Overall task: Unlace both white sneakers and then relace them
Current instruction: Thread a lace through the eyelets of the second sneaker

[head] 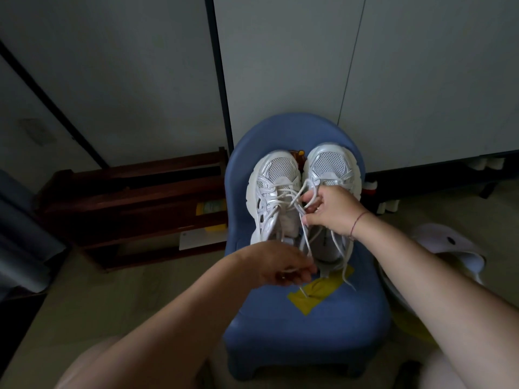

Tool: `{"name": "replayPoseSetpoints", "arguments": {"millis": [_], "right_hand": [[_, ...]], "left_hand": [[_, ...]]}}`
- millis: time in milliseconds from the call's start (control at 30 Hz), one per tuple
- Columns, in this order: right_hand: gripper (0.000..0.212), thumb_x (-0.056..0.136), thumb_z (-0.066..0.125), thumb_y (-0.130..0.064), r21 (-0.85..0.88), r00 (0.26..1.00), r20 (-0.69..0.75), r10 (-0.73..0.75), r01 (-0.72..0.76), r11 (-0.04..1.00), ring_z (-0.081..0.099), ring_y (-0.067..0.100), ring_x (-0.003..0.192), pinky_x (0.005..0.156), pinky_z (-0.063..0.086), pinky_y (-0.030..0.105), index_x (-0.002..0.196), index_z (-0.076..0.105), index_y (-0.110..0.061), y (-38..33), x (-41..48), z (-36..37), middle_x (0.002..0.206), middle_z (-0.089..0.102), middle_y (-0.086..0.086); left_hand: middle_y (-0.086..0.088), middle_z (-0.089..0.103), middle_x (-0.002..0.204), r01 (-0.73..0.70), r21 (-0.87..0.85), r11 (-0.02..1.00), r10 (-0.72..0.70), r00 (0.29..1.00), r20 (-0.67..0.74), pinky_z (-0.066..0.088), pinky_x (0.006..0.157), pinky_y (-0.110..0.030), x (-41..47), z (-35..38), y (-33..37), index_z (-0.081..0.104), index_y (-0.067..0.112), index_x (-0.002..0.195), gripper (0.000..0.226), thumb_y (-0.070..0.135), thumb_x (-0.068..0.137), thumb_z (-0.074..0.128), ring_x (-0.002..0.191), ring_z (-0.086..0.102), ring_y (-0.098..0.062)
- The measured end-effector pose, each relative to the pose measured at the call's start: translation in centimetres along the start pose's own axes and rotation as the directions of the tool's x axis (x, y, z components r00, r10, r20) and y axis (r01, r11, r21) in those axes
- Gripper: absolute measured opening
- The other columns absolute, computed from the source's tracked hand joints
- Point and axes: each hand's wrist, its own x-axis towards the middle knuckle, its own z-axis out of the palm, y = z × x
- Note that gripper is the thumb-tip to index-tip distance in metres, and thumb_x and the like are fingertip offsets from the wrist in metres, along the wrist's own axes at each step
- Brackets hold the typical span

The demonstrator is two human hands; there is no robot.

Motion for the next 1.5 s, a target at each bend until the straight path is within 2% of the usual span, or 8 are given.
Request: {"name": "replayPoseSetpoints", "arguments": {"millis": [100,233,400,633,800,1033,1133,1500], "right_hand": [[0.034,0.06,0.083,-0.012,0.003,1.0,-0.011,-0.005,0.005,1.0,0.068,0.024,0.084,0.085,0.053,0.048,0.077,0.058,-0.028,0.2,0.1,0.1,0.082,0.07,0.001],[0.032,0.063,0.082,-0.011,0.006,1.0,-0.024,-0.012,0.012,1.0,0.068,0.023,0.084,0.085,0.054,0.046,0.077,0.058,-0.028,0.2,0.1,0.2,0.084,0.071,0.002],[0.032,0.065,0.081,-0.012,-0.007,0.999,-0.035,-0.028,0.028,1.0,0.068,0.022,0.083,0.085,0.054,0.044,0.085,0.06,-0.026,0.4,0.1,0.3,0.086,0.07,0.003],[0.033,0.065,0.082,-0.01,-0.013,0.999,-0.028,-0.033,0.033,0.999,0.067,0.022,0.084,0.085,0.054,0.042,0.09,0.063,-0.021,0.2,0.1,0.2,0.087,0.07,0.004],[0.024,0.066,0.079,-0.007,-0.035,0.998,-0.011,-0.065,0.065,0.997,0.058,0.01,0.065,0.076,0.052,0.034,0.084,0.068,-0.019,0.1,-0.1,0.1,0.069,0.066,-0.004],[0.022,0.067,0.078,-0.007,-0.045,0.997,-0.025,-0.069,0.067,0.997,0.056,0.012,0.064,0.075,0.053,0.037,0.084,0.07,-0.018,-0.1,-0.3,0.2,0.069,0.066,-0.003],[0.022,0.068,0.078,-0.009,-0.066,0.997,-0.02,-0.069,0.068,0.996,0.06,0.013,0.068,0.077,0.053,0.037,0.085,0.07,-0.019,-0.1,-0.4,0.2,0.073,0.068,-0.002],[0.027,0.069,0.078,-0.003,-0.017,0.998,-0.011,-0.069,0.069,0.997,0.054,0.006,0.06,0.075,0.051,0.03,0.082,0.066,-0.024,-0.5,-0.6,0.0,0.065,0.061,-0.007]], "left_hand": [[0.005,0.069,0.064,0.0,-0.036,0.999,0.001,0.999,0.032,0.05,0.063,-0.017,-0.2,-0.1,-0.5,0.062,0.012,0.084,0.025,0.016,0.102,0.045,0.063,0.06,-0.006],[-0.009,0.068,0.085,-0.079,-0.505,0.859,0.034,0.995,-0.098,0.053,0.075,-0.029,0.8,0.6,0.4,0.064,0.007,0.088,0.029,0.027,0.101,0.048,0.078,0.064,-0.019],[-0.003,0.055,0.056,-0.128,-0.795,0.593,-0.073,0.975,-0.211,0.045,0.058,-0.025,2.5,1.3,1.9,0.057,0.008,0.077,0.039,0.031,0.104,0.04,0.051,0.054,-0.015],[0.004,0.046,0.042,-0.125,-0.553,0.824,-0.029,0.965,-0.262,0.034,0.04,-0.016,2.7,1.7,1.0,0.049,0.013,0.069,0.036,0.018,0.104,0.04,0.034,0.039,-0.007],[0.007,0.058,0.049,0.027,-0.098,0.995,-0.027,1.0,0.003,0.044,0.05,-0.018,-0.5,2.0,-0.2,0.053,0.013,0.075,0.03,0.015,0.103,0.041,0.047,0.052,-0.006],[-0.007,0.068,0.068,-0.059,-0.593,0.803,-0.018,0.992,-0.123,0.052,0.063,-0.027,0.3,1.7,1.5,0.059,0.006,0.081,0.033,0.024,0.103,0.044,0.064,0.064,-0.017],[-0.002,0.055,0.056,-0.064,-0.707,0.704,-0.095,0.978,-0.184,0.044,0.051,-0.021,1.3,1.9,1.8,0.051,0.01,0.072,0.037,0.026,0.104,0.041,0.047,0.052,-0.013],[0.005,0.044,0.04,0.003,-0.338,0.941,-0.054,0.988,-0.142,0.03,0.04,-0.015,-0.3,2.2,0.4,0.055,0.013,0.074,0.036,0.016,0.104,0.036,0.034,0.036,-0.006]]}}
